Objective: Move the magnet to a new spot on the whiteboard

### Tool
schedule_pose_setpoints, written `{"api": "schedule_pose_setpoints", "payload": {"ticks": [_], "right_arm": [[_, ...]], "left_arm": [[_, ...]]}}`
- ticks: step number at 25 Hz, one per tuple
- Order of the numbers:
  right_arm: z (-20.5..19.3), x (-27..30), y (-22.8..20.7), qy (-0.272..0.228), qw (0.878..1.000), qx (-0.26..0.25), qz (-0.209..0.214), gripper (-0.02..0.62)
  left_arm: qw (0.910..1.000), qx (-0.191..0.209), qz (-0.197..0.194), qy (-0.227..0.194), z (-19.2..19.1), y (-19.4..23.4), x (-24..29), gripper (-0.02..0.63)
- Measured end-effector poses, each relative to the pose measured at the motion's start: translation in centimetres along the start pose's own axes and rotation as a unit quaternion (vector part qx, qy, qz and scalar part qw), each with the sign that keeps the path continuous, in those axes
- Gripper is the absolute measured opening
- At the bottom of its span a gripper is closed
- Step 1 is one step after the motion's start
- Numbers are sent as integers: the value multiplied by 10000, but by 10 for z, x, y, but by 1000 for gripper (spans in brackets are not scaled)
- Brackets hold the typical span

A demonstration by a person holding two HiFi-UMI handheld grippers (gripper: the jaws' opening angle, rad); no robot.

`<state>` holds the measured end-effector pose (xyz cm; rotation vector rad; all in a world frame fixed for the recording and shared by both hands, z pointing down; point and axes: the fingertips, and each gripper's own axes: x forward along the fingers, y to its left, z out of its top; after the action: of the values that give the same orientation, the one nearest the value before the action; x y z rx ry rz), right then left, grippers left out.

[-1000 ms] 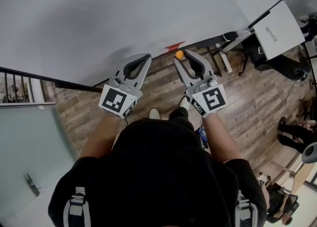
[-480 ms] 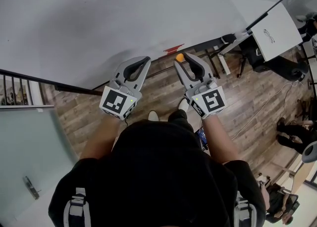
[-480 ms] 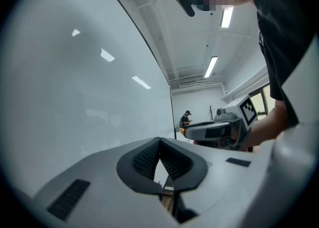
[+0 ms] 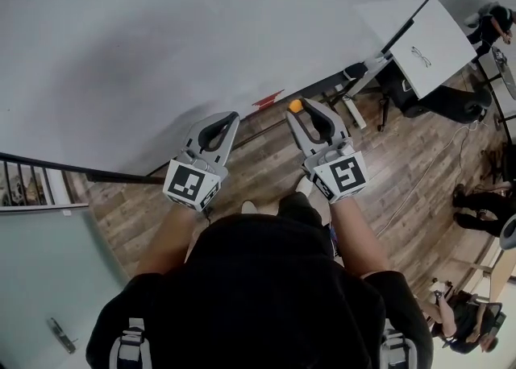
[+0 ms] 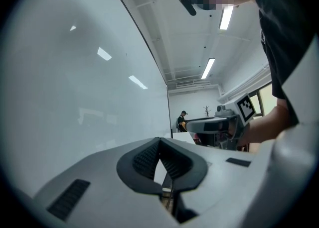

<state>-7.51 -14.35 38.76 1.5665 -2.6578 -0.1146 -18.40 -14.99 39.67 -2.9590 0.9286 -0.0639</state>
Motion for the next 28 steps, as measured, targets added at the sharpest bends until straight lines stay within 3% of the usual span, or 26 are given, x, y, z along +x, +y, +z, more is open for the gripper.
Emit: {"api": "schedule_pose_setpoints", "payload": {"ticks": [11,22,28], "right_arm": [[11,-14,-127,-310,9988,-173,-344,120],[10,-4,-263,-485,9988,-57,75,120],[-1,-1,-303,-487,9983,-142,293,120]], "left_arm": [[9999,87,-33,-107,20,-22,108,2],[9996,94,255,-41,37,-51,248,2],[9983,62,566,-98,37,-55,292,2]]}}
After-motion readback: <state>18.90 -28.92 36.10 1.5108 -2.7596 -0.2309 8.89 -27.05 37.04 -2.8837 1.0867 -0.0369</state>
